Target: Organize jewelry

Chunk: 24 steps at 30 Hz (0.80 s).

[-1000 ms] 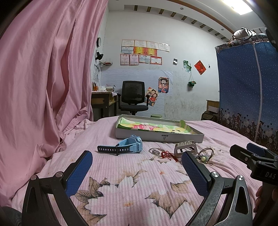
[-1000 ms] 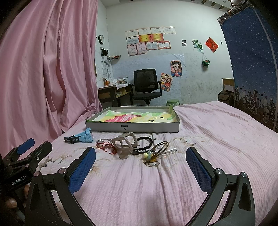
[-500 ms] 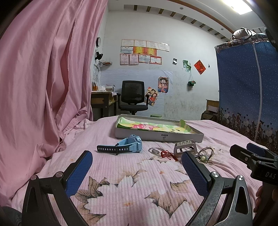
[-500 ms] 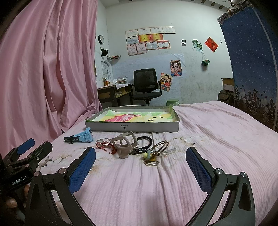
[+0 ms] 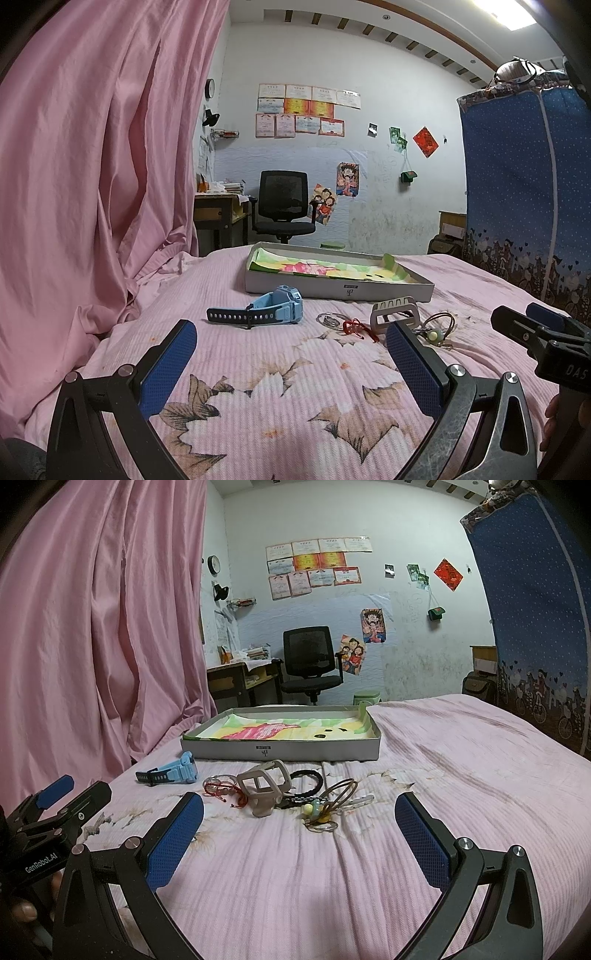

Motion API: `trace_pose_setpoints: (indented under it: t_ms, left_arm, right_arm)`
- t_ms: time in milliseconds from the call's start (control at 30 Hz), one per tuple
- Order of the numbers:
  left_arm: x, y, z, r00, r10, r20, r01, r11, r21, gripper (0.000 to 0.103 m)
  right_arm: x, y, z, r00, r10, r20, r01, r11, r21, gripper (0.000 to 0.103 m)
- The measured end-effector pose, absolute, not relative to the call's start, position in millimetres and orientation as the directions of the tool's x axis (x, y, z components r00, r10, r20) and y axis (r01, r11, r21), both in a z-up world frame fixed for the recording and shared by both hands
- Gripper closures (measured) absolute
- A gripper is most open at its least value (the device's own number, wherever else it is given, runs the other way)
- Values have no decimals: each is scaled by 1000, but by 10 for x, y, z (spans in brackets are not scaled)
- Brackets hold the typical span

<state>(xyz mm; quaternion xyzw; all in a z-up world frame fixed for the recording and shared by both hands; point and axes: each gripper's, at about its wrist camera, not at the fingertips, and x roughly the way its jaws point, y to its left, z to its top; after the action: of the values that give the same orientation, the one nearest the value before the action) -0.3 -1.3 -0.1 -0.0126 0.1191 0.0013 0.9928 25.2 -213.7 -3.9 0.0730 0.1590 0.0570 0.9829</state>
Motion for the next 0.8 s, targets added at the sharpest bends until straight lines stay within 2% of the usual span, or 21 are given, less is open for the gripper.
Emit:
trace_pose_setpoints:
  t_ms: [167, 467, 800]
  left_arm:
    - [47, 14, 56, 966, -6, -258, -2, 999, -32, 0]
    - [371, 3, 158, 940, -88, -329, 78, 996, -46, 0]
    - [857, -118, 90, 887, -165, -430, 141, 986, -86, 1]
  right_arm:
    - [256, -2145, -35, 942, 134, -307, -89, 983, 158, 1]
    - [391, -2221, 29, 931, 136, -340, -94, 986, 136, 1]
    - [782, -2233, 10, 881, 158, -447, -135, 987, 82, 1]
